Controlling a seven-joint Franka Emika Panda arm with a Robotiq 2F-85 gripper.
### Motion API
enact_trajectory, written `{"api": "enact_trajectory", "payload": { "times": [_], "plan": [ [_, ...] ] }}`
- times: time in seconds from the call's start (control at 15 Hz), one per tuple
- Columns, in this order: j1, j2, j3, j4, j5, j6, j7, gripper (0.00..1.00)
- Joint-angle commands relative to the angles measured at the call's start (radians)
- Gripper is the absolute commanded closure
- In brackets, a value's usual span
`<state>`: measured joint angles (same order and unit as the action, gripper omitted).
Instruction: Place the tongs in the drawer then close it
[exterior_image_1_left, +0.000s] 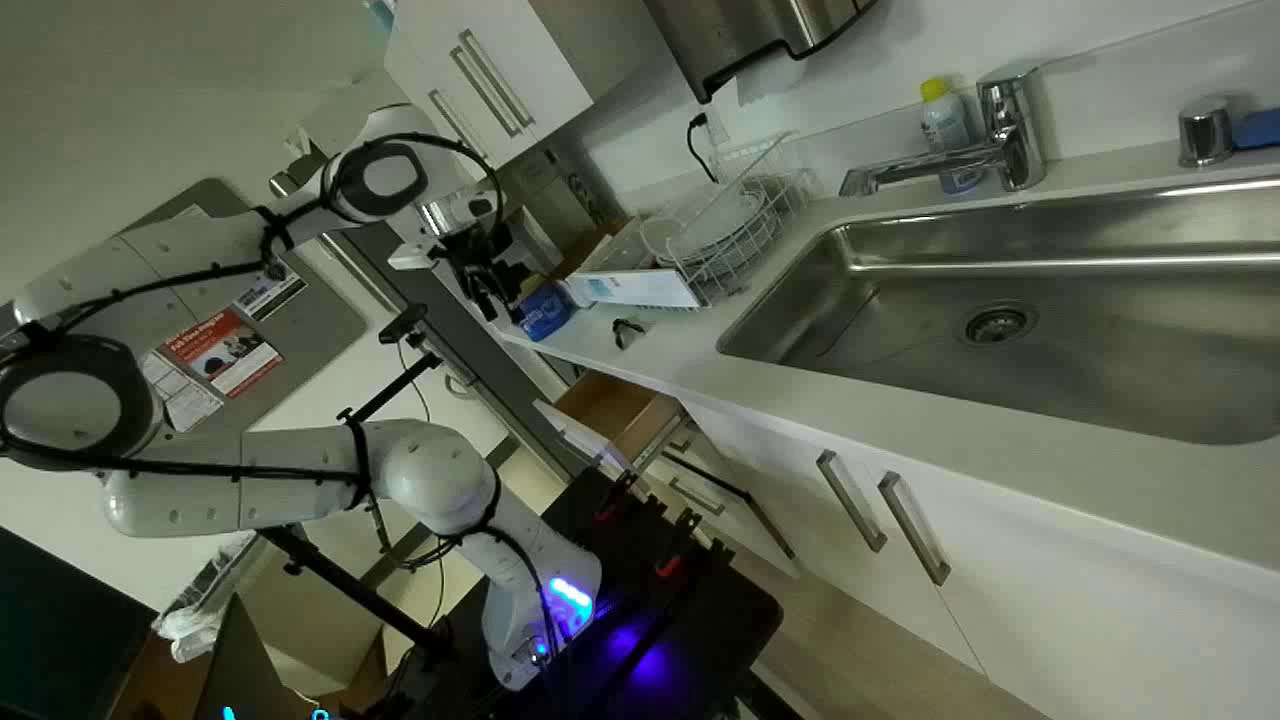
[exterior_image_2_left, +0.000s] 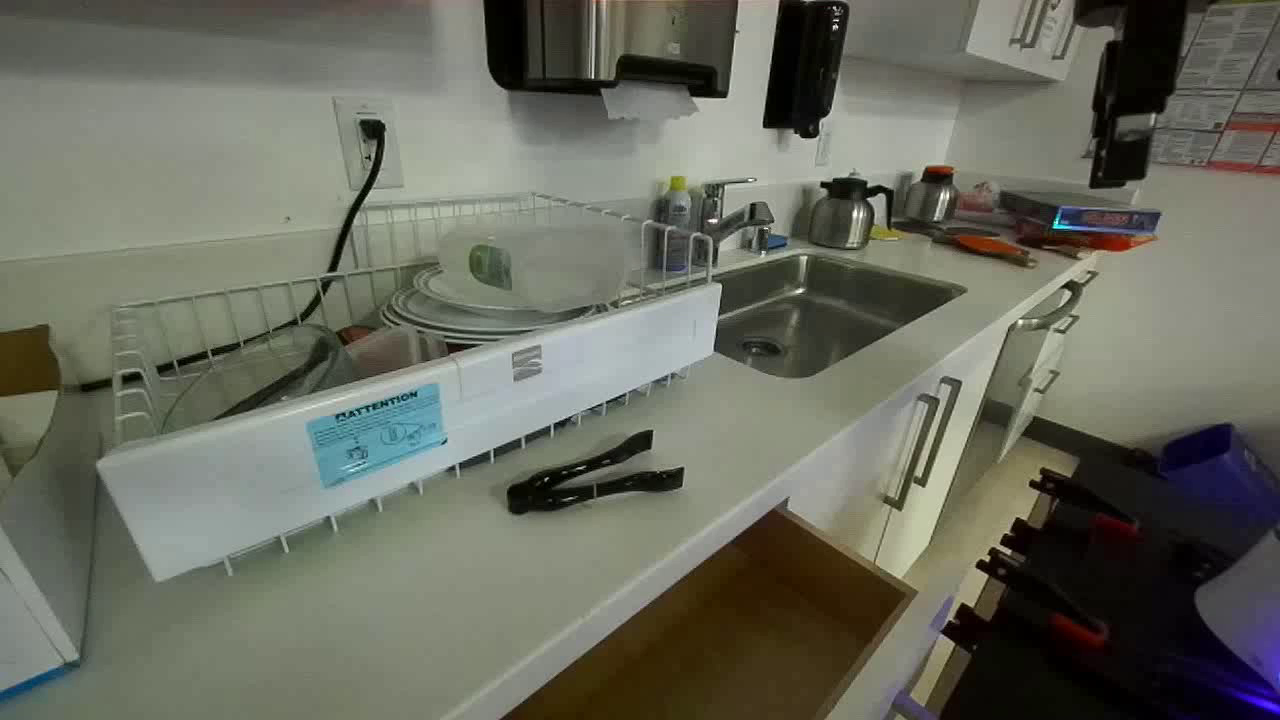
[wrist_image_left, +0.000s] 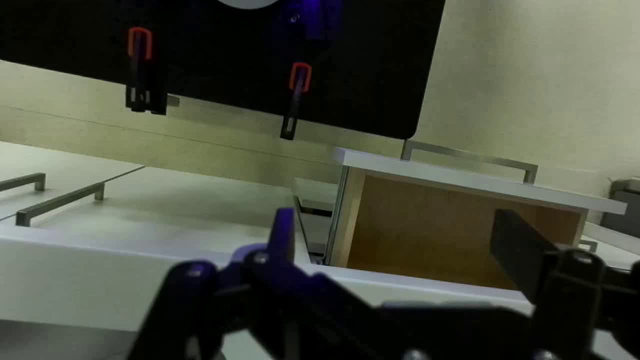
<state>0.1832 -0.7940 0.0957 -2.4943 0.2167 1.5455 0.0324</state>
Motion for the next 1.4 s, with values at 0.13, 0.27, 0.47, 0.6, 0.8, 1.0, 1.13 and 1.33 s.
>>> {"api": "enact_trajectory", "payload": {
  "times": [0.13, 0.27, 0.47, 0.6, 0.8, 1.0, 1.13, 1.33],
  "plan": [
    [-0.019, 0.0, 0.013, 0.002, 0.008, -0.004, -0.01, 0.0],
    [-0.019, 0.0, 0.013, 0.002, 0.008, -0.004, -0.01, 0.0],
    [0.012, 0.035, 0.05, 0.018, 0.016, 0.066, -0.041, 0.0],
    [0.029, 0.084, 0.1, 0.035, 0.007, 0.161, -0.048, 0.0],
    [0.05, 0.193, 0.177, 0.064, -0.013, 0.346, -0.033, 0.0],
    [0.069, 0.327, 0.233, 0.1, -0.038, 0.504, -0.023, 0.0],
    [0.082, 0.426, 0.253, 0.121, -0.072, 0.624, -0.043, 0.0],
    [0.102, 0.423, 0.243, 0.087, -0.088, 0.683, -0.02, 0.0]
  ]
}}
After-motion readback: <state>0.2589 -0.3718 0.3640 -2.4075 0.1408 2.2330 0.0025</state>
